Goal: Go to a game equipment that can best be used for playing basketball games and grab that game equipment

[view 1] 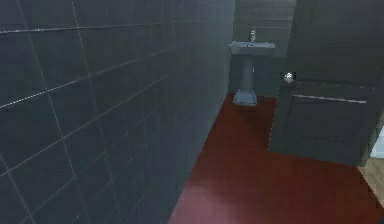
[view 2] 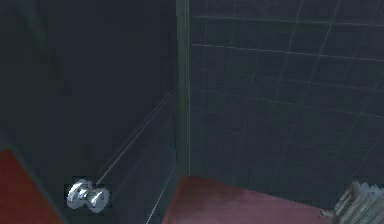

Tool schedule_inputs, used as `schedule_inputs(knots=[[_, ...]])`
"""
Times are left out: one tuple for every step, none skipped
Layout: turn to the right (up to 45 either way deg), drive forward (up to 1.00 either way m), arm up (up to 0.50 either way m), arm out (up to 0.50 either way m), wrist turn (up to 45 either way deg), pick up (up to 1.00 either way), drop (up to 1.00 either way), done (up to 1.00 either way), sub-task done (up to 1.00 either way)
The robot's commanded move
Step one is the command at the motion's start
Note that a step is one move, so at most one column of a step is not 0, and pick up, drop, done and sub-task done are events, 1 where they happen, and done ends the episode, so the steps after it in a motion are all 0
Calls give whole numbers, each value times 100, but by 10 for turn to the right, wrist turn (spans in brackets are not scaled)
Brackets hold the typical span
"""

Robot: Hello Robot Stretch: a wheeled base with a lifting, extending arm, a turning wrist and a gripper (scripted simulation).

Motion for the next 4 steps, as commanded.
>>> schedule_inputs(knots=[[120,0,0,0,0,0,0,0,0],[30,0,0,0,0,0,0,0,0],[0,40,0,0,0,0,0,0,0],[450,0,0,0,0,0,0,0,0]])
